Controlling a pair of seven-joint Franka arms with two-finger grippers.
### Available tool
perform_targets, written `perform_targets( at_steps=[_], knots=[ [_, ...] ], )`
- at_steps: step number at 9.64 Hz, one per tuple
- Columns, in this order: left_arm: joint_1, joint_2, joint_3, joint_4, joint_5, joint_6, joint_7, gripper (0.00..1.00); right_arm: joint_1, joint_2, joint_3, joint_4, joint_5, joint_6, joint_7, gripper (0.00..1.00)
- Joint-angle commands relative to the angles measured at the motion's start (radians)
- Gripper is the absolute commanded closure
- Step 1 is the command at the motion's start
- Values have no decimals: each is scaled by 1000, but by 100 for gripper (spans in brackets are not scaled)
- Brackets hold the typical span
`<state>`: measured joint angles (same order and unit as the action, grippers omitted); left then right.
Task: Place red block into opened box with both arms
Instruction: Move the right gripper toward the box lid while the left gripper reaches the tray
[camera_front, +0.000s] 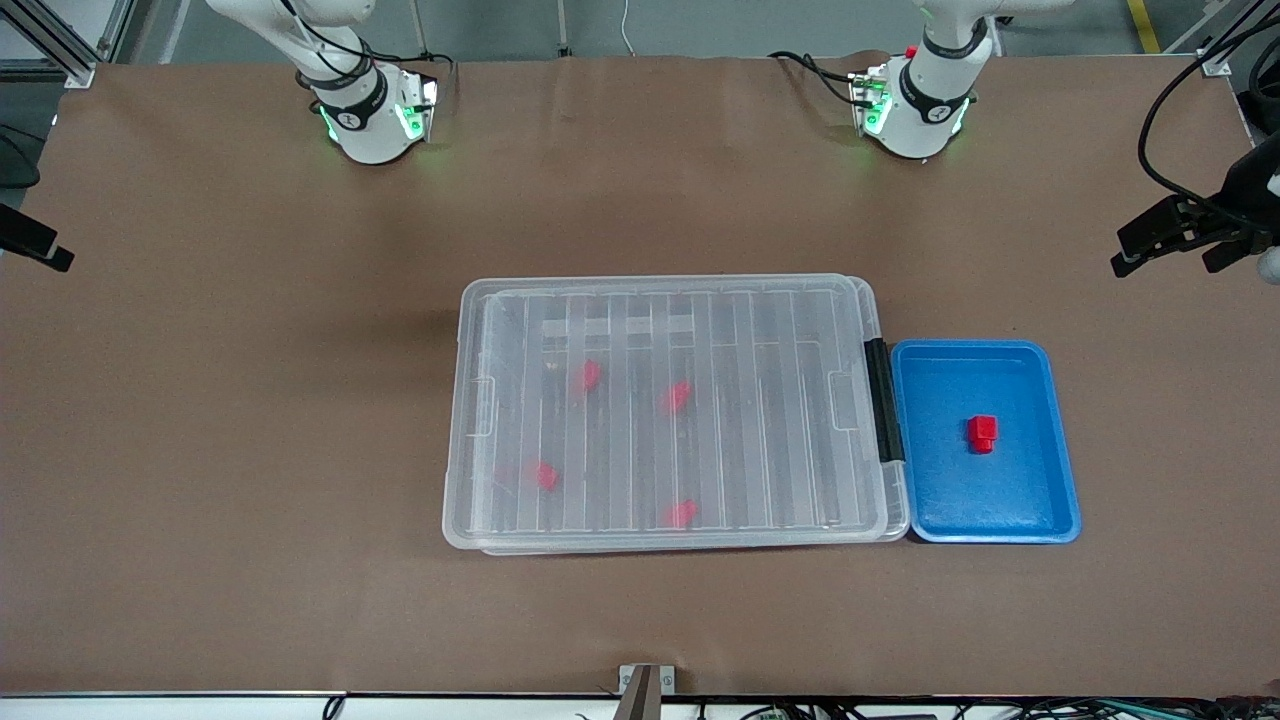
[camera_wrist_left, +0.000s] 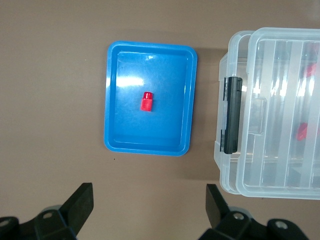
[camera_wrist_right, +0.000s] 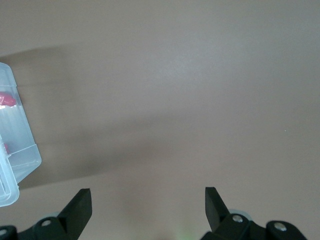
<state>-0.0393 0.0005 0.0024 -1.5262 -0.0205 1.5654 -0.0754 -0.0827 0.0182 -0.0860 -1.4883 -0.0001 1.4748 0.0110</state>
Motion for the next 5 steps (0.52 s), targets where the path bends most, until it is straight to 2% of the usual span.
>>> perform_targets(
  at_steps=[1, 5],
  knots=[
    [2, 6, -2, -28, -4, -7, 12, 1, 0, -27, 0, -27, -6, 1, -8, 0],
    [1, 30, -2, 23, -4, -7, -14, 1, 17, -23, 5, -24, -1, -13, -8, 0]
  ],
)
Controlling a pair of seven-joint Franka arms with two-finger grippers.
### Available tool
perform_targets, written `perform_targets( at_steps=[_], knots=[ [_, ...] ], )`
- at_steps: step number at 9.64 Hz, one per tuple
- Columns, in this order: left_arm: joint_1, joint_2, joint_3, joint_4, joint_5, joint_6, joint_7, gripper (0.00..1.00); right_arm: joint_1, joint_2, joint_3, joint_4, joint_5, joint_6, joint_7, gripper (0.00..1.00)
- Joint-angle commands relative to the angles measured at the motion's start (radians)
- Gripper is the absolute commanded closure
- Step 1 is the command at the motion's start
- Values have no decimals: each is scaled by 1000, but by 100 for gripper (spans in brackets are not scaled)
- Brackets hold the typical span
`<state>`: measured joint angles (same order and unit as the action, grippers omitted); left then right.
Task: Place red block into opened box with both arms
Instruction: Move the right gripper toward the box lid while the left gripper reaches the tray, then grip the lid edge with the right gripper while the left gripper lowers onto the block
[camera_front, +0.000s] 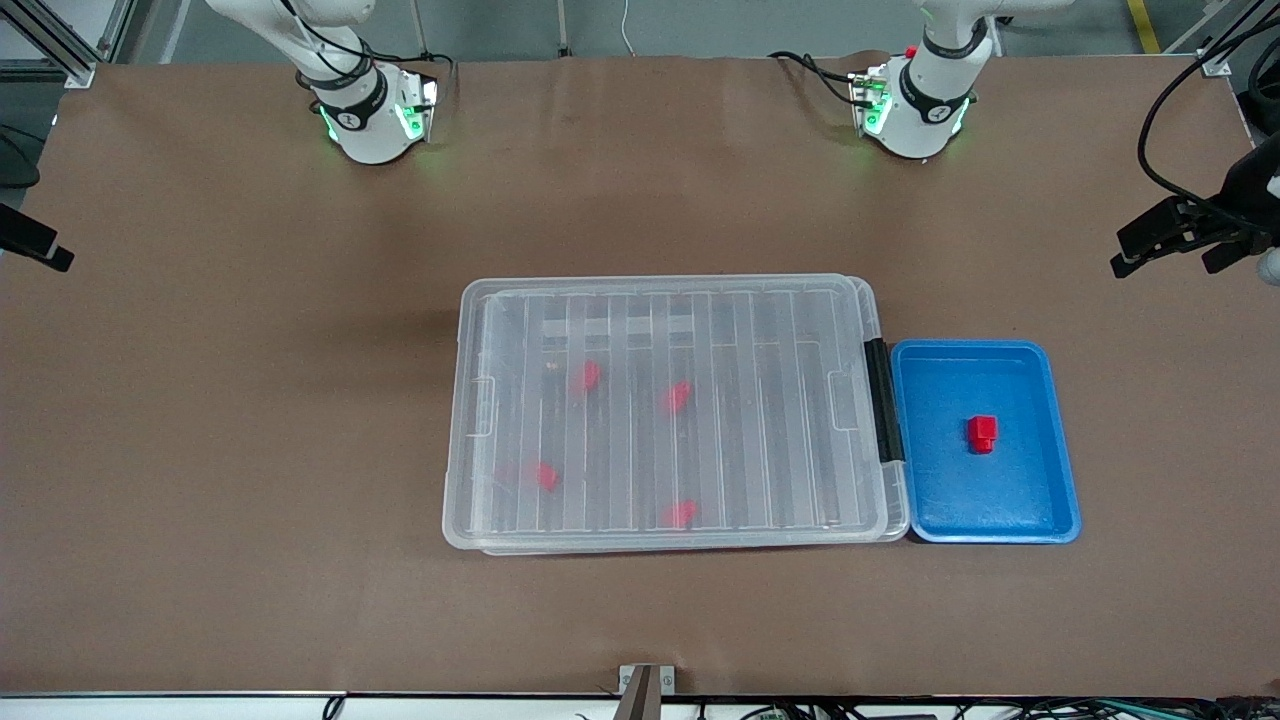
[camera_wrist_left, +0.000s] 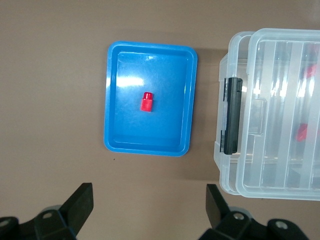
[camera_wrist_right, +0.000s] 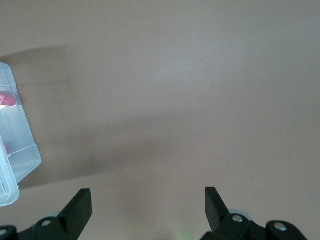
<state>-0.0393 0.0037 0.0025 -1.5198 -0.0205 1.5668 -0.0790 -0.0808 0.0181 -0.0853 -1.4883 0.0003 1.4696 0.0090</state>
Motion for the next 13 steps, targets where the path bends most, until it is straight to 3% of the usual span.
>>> perform_targets(
  at_steps=[1, 3, 6, 7, 10, 11, 13],
  knots=[
    [2, 27, -2, 21, 2, -17, -8, 1, 74, -15, 9, -24, -2, -27, -3, 0],
    [2, 22, -2, 23, -7, -30, 7, 1, 176, 79, 85, -6, -2, 41, 14, 0],
    [9, 87, -1, -3, -10, -7, 43, 1, 226, 325, 264, 6, -8, 338, 275, 0],
    [13, 117, 1, -31, -12, 48, 106, 1, 254, 391, 292, 14, -16, 412, 358, 0],
    [16, 218, 7, -114, -12, 207, 188, 1, 296, 488, 292, 16, -42, 507, 382, 0],
    [16, 242, 8, -172, -10, 290, 188, 1, 300, 499, 292, 11, -107, 526, 382, 0],
    [16, 278, 10, -323, -10, 534, 168, 0, 286, 514, 292, 11, -131, 531, 378, 0]
  ],
)
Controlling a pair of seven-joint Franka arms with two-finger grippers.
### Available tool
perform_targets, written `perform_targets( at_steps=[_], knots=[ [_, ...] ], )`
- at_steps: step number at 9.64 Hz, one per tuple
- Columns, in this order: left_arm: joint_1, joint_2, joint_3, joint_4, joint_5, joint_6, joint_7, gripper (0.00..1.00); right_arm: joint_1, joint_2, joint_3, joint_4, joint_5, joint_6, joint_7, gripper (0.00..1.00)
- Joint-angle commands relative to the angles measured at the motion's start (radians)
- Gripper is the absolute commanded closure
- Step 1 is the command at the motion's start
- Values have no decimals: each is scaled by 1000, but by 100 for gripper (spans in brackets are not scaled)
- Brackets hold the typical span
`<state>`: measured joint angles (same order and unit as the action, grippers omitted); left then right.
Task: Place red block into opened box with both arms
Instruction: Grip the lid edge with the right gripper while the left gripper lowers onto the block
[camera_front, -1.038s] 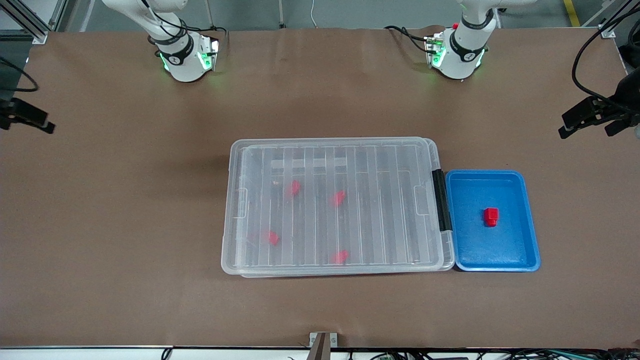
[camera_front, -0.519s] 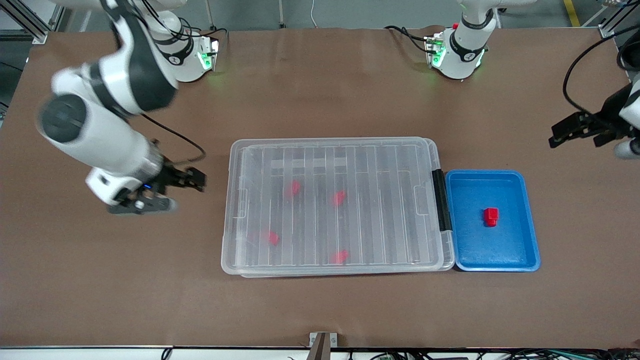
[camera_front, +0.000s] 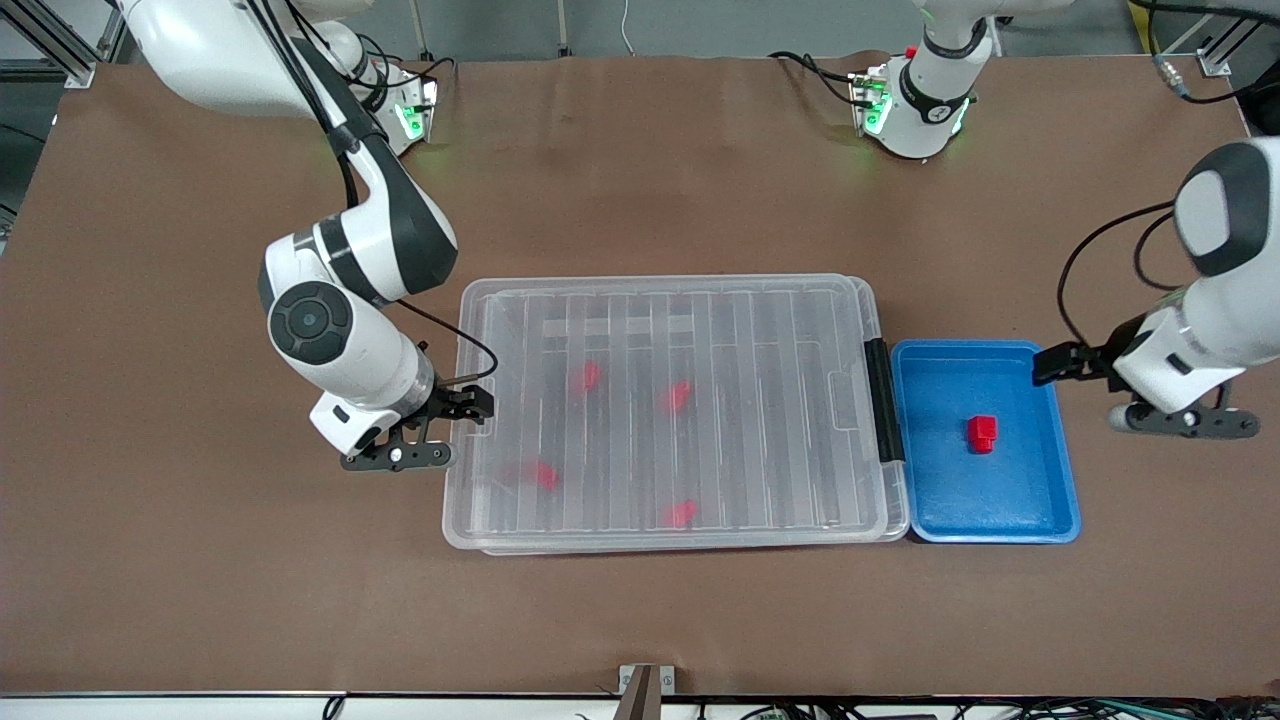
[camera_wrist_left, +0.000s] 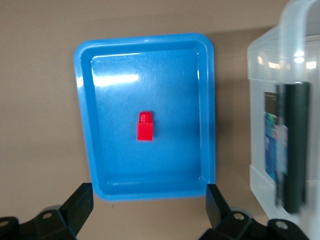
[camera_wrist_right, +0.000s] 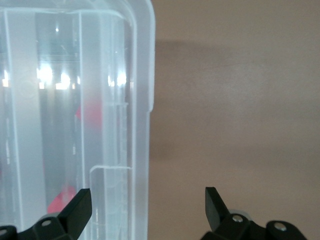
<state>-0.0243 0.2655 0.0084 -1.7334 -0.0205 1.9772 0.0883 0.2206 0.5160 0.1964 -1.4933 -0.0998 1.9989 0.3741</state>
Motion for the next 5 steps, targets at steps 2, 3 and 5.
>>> perform_targets(
  at_steps=[2, 3, 5],
  knots=[
    [12, 116, 7, -152, -9, 283, -2, 0, -17, 38, 11, 13, -75, 26, 6, 0],
    [17, 164, 8, -155, -10, 339, -4, 0, -18, 41, 11, 13, -84, 26, 5, 0],
    [23, 248, 18, -161, -12, 421, -42, 0, -44, 44, 9, 13, -97, 21, -59, 0]
  ],
)
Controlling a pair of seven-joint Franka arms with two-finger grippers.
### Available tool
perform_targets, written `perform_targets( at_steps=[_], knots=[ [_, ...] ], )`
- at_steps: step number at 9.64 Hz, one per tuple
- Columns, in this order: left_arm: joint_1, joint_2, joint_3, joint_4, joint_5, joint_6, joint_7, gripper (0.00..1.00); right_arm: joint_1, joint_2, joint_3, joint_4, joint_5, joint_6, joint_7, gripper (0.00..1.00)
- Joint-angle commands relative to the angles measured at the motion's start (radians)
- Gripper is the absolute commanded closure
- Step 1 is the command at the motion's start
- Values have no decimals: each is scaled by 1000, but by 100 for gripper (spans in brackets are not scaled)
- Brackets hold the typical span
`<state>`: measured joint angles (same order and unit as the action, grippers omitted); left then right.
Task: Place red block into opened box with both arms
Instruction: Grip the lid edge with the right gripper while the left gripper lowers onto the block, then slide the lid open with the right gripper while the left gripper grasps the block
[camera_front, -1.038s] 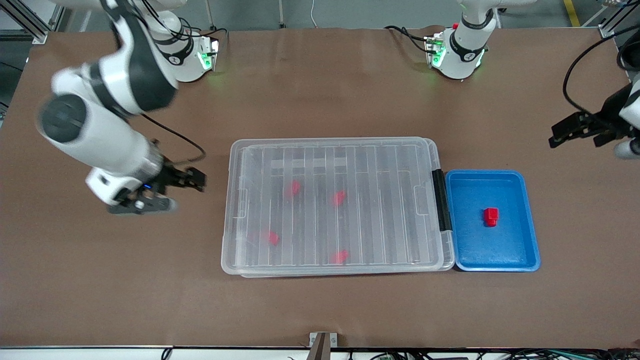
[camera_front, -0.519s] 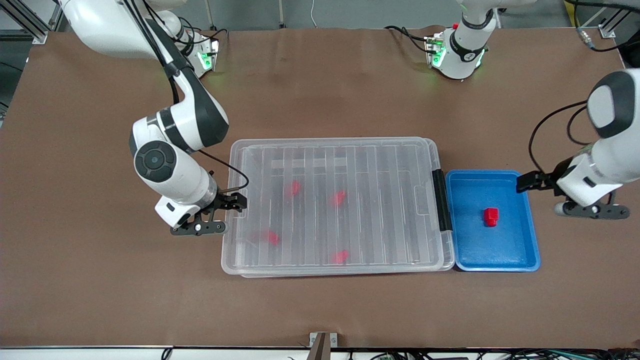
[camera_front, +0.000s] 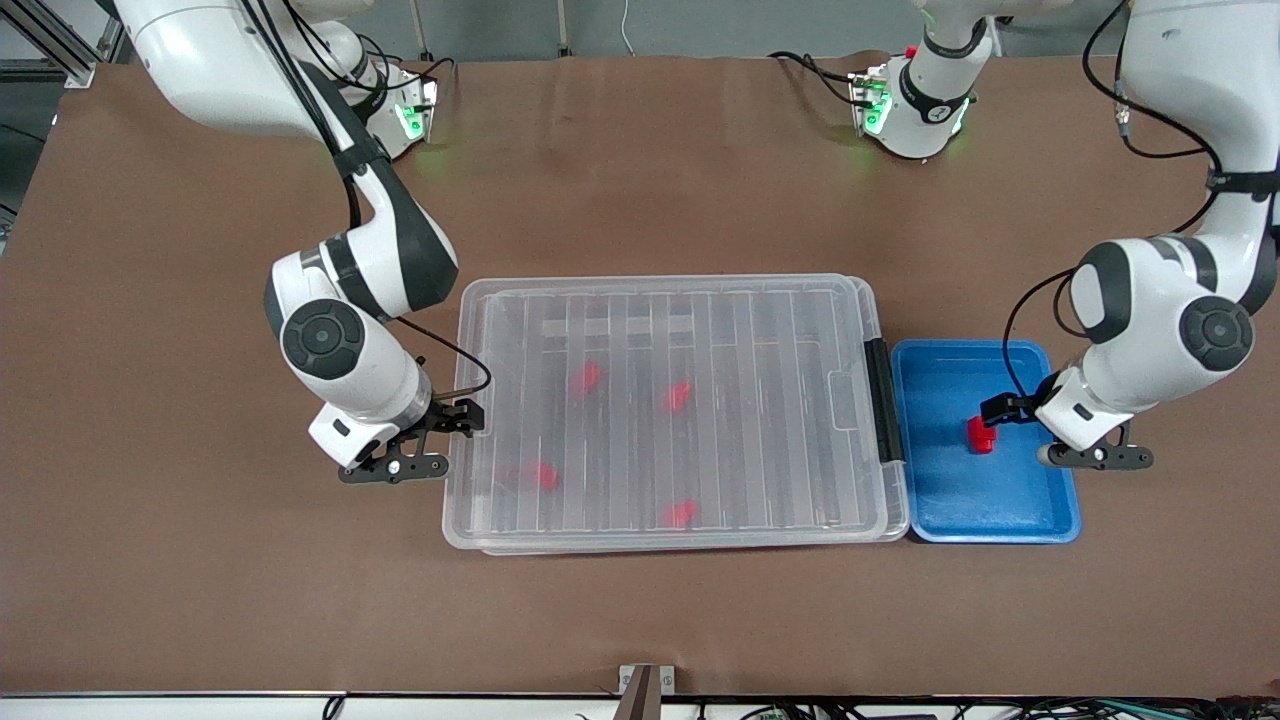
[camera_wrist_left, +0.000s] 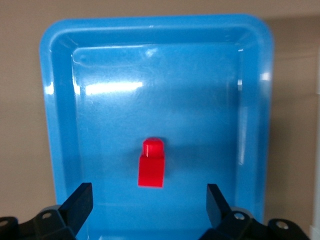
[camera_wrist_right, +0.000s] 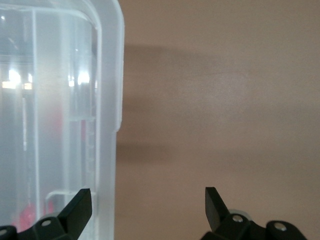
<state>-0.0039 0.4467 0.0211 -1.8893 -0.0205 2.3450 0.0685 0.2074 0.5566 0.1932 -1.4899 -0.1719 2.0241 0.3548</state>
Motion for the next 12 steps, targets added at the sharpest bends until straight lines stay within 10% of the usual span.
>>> perform_targets(
  at_steps=[1, 6, 9, 12],
  knots=[
    [2, 102, 7, -11, -12, 95, -22, 0, -57, 2, 12, 8, -24, -10, -77, 0],
    [1, 155, 7, -30, -10, 109, -21, 6, -184, -14, 6, 11, -24, -85, -247, 0],
    [-1, 162, 5, -30, -4, 109, -4, 94, -241, -15, 2, 16, -26, -85, -322, 0],
    [7, 88, 5, -30, -7, 82, -3, 100, -260, -15, -32, 19, -24, -85, -404, 0]
  ],
)
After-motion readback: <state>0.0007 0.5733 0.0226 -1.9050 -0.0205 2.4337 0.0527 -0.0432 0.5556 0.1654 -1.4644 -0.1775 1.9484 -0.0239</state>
